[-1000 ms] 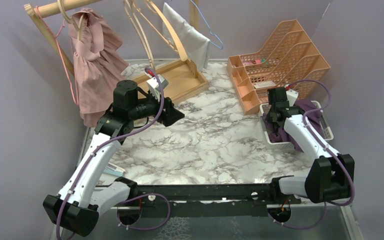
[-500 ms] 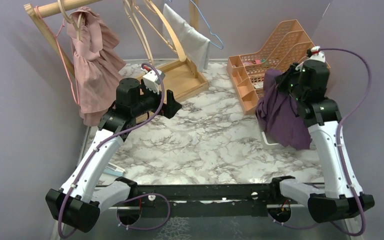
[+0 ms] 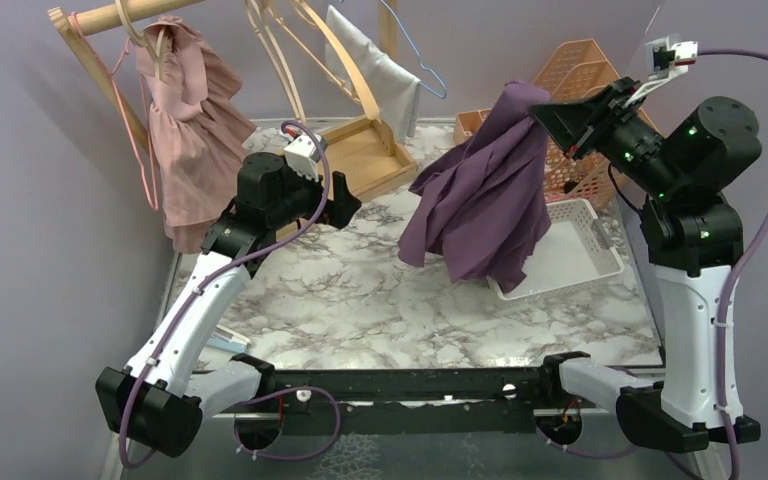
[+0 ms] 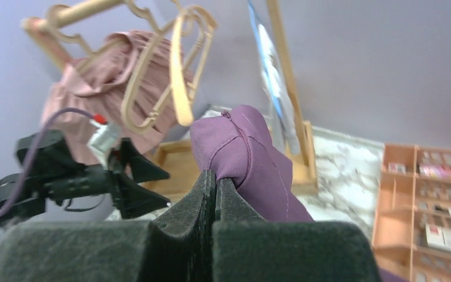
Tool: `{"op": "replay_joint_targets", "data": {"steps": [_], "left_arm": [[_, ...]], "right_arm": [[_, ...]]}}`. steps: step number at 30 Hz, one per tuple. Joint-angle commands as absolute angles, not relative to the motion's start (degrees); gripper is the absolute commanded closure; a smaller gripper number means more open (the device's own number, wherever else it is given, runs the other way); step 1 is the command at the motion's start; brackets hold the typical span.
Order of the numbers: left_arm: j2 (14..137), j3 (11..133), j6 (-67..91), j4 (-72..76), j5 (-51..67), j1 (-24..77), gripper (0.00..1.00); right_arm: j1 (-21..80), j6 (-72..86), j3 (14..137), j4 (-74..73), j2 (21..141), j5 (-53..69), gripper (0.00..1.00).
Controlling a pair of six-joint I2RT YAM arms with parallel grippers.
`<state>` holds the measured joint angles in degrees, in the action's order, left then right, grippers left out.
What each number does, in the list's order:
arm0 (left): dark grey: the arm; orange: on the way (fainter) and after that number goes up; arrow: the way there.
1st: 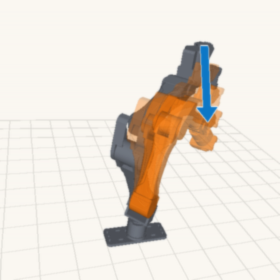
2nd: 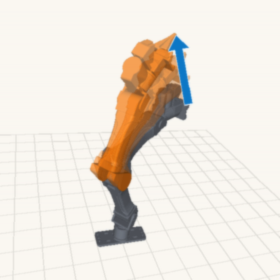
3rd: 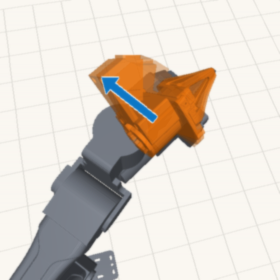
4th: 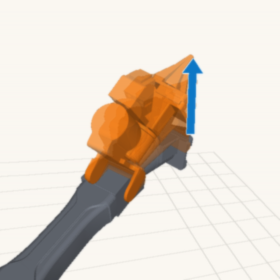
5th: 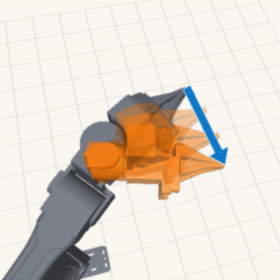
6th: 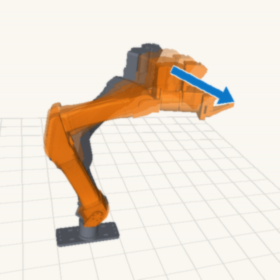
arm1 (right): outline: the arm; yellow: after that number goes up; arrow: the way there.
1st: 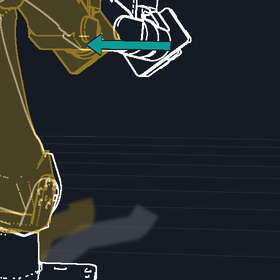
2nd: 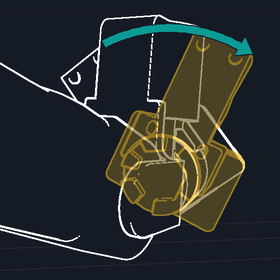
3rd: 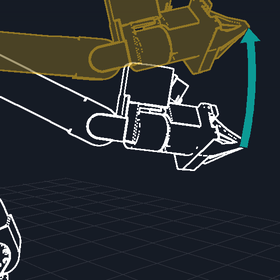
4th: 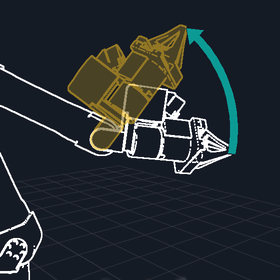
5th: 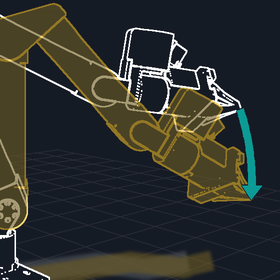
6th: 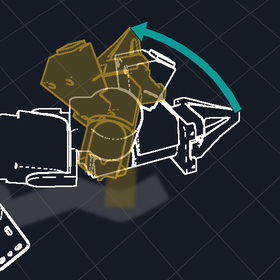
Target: Place the skirt on the hanger
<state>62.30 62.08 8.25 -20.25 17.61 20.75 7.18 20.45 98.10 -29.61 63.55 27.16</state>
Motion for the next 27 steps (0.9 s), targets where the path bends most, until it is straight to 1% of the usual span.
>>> {"op": "replay_joint_targets", "data": {"steps": [1,3,8,11,18,22,25,27], "left_arm": [[62.7,64.3,10.2,-18.5,16.3,20.7,0.05],[62.6,64.4,10.6,-18.5,15.5,20.8,0.06],[62.5,64.9,11.2,-18.8,13.1,20.8,0.07],[62.4,65.0,11.4,-19.1,11.7,20.8,0.08],[62.0,64.5,12.4,-19.4,9.7,20.8,0.1],[61.2,64.3,13.1,-19.9,6.1,20.8,0.1],[60.4,64.6,13.5,-20.9,2.5,20.8,0.11],[59.8,64.5,13.6,-21.4,0.4,20.8,0.11]], "right_arm": [[7.4,21.0,104.7,-20.6,64.9,37.3,0.99],[7.5,22.3,105.4,-18.6,65.6,41.9,0.99],[8.4,26.8,104.9,-10.7,67.1,58.0,0.99],[9.9,29.8,105.1,-6.1,68.3,64.1,0.99],[14.5,35.9,112.1,2.7,72.9,67.9,0.99],[16.1,39.7,115.2,7.8,76.3,68.7,0.99],[17.1,40.2,114.4,8.0,77.8,68.0,0.99],[18.0,40.0,110.7,8.3,78.0,67.5,0.99]]}}
